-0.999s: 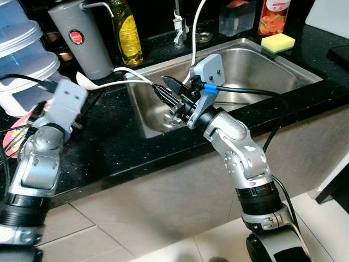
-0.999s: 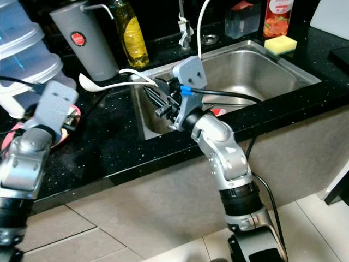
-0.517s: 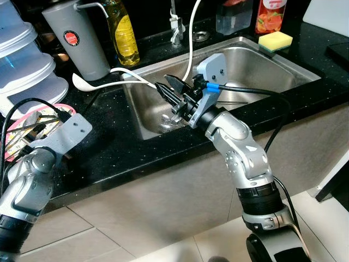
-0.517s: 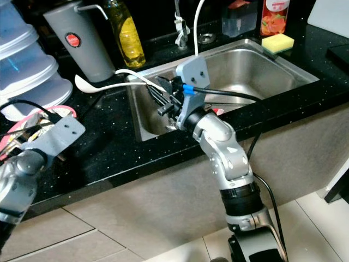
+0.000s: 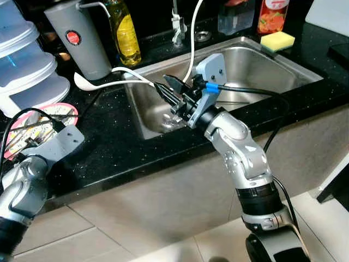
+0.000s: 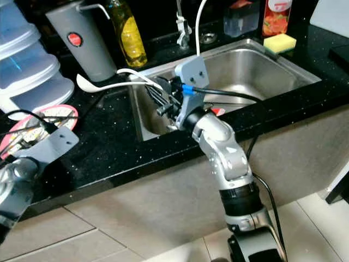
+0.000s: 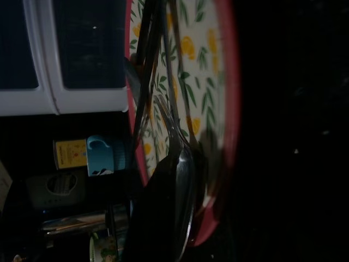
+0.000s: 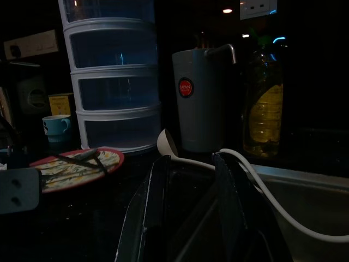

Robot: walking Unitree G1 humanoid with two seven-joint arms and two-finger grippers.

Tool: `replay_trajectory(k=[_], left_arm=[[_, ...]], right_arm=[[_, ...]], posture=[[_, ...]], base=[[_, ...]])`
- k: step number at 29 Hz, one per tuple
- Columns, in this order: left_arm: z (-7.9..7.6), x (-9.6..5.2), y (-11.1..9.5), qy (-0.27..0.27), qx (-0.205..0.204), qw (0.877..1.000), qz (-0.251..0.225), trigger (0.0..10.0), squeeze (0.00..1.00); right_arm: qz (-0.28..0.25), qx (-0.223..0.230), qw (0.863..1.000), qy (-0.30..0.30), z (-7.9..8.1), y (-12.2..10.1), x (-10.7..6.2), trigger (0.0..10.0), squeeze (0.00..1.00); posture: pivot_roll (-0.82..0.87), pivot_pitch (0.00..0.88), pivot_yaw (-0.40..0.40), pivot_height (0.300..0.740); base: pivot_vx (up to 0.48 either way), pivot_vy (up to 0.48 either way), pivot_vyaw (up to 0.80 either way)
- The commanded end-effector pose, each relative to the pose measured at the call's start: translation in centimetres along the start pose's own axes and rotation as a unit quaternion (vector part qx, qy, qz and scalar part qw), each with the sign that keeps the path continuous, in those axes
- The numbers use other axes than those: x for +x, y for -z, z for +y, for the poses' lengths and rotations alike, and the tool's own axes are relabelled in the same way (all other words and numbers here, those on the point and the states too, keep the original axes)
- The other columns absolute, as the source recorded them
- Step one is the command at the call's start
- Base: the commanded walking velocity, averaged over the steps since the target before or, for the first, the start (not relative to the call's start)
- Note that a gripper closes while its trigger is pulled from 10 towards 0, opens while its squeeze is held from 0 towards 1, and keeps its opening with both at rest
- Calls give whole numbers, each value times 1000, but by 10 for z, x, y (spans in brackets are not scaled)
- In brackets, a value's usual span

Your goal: Kitchen organization

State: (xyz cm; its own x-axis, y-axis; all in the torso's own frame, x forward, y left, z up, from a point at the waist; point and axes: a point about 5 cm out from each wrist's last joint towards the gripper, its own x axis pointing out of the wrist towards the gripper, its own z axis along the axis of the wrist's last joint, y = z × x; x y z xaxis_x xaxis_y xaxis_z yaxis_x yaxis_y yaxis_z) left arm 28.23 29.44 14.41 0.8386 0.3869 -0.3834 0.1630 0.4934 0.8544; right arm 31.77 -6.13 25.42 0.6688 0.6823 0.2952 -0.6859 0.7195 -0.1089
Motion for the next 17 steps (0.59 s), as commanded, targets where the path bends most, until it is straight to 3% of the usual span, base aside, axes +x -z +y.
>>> replay_trajectory(k=[1, 6, 7, 12, 17], left_arm=[[-2, 2, 7, -2, -6, 1000, 13, 0, 0], [1, 3, 7, -15, 18, 1000, 1, 0, 0], [2, 3, 5, -23, 34, 999, -10, 9843, 0], [2, 1, -9, -55, 65, 995, -59, 10000, 0], [0, 0, -15, -52, 72, 993, -75, 10000, 0]], right_arm=[[-7, 3, 1000, -7, 4, -2, 2, 10000, 0], [-8, 3, 1000, -7, 4, -2, 2, 10000, 0], [-9, 4, 1000, -8, 4, -2, 2, 10000, 0], [-11, 5, 1000, -11, 6, -3, 3, 10000, 0], [-12, 5, 1000, -13, 6, -3, 4, 10000, 0]], posture=[[-27, 5, 171, 740], [-24, 5, 168, 740], [-23, 5, 167, 740], [-21, 3, 165, 740], [-21, 1, 166, 740]], base=[[0, 0, 0], [0, 0, 0], [0, 0, 0], [0, 0, 0], [0, 0, 0]])
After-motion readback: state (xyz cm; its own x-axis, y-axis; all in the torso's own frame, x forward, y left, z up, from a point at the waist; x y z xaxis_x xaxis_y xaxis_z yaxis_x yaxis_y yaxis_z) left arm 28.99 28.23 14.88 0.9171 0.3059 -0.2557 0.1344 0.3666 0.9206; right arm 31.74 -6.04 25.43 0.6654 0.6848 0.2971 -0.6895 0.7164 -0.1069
